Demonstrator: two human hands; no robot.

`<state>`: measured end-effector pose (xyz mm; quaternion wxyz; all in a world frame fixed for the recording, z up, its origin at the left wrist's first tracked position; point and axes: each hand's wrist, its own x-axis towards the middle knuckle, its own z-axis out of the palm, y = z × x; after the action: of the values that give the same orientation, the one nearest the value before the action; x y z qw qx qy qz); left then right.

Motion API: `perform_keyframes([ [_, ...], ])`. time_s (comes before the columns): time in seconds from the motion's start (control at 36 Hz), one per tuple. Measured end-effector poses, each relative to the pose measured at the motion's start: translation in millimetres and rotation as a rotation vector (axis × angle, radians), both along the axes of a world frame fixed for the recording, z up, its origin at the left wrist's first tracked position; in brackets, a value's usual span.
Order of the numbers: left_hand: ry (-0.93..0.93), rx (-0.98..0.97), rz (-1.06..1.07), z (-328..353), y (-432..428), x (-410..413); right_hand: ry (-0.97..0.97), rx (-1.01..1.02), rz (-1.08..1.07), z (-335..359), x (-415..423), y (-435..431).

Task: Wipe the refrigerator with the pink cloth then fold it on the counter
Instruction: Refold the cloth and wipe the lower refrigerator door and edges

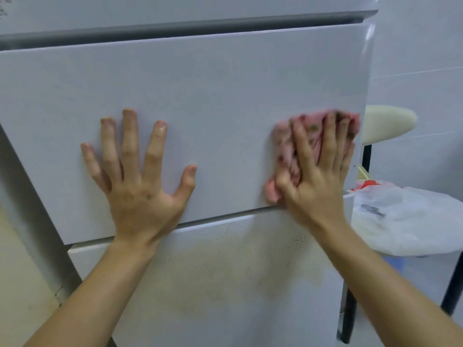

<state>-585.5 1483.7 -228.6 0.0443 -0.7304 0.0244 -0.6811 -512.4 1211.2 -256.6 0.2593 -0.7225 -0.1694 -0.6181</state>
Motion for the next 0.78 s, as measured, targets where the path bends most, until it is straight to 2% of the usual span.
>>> perform_keyframes([
  [0.11,0.005,0.011,-0.005,0.0,0.7,-0.7,-0.002,0.129,-0.029,72.4,14.8,-19.7],
  [0.19,0.007,0.004,-0.008,0.0,0.5,-0.6,-0.044,0.154,-0.027,79.3,21.4,-28.7],
  [0.25,0.010,0.001,-0.008,0.0,-0.1,0.1,-0.036,0.221,0.011,63.1,20.0,-28.8],
  [0.36,0.004,-0.004,-0.006,-1.1,-1.8,0.9,0.131,0.369,0.042,-4.3,7.0,-23.6],
  [0.47,0.005,0.000,-0.014,-0.9,-1.8,0.4,0.268,0.382,0.076,-64.4,-4.2,-22.9],
  [0.56,0.012,-0.002,-0.025,-1.1,-1.9,0.4,0.335,0.374,0.086,-72.5,-6.7,-28.1],
  [0.64,0.017,-0.009,-0.032,-1.6,-1.4,0.5,0.298,0.352,0.132,-44.0,-3.2,-35.7],
  [0.78,0.017,-0.010,-0.028,-1.3,-1.5,0.9,0.087,0.194,0.130,66.7,13.1,-50.8],
])
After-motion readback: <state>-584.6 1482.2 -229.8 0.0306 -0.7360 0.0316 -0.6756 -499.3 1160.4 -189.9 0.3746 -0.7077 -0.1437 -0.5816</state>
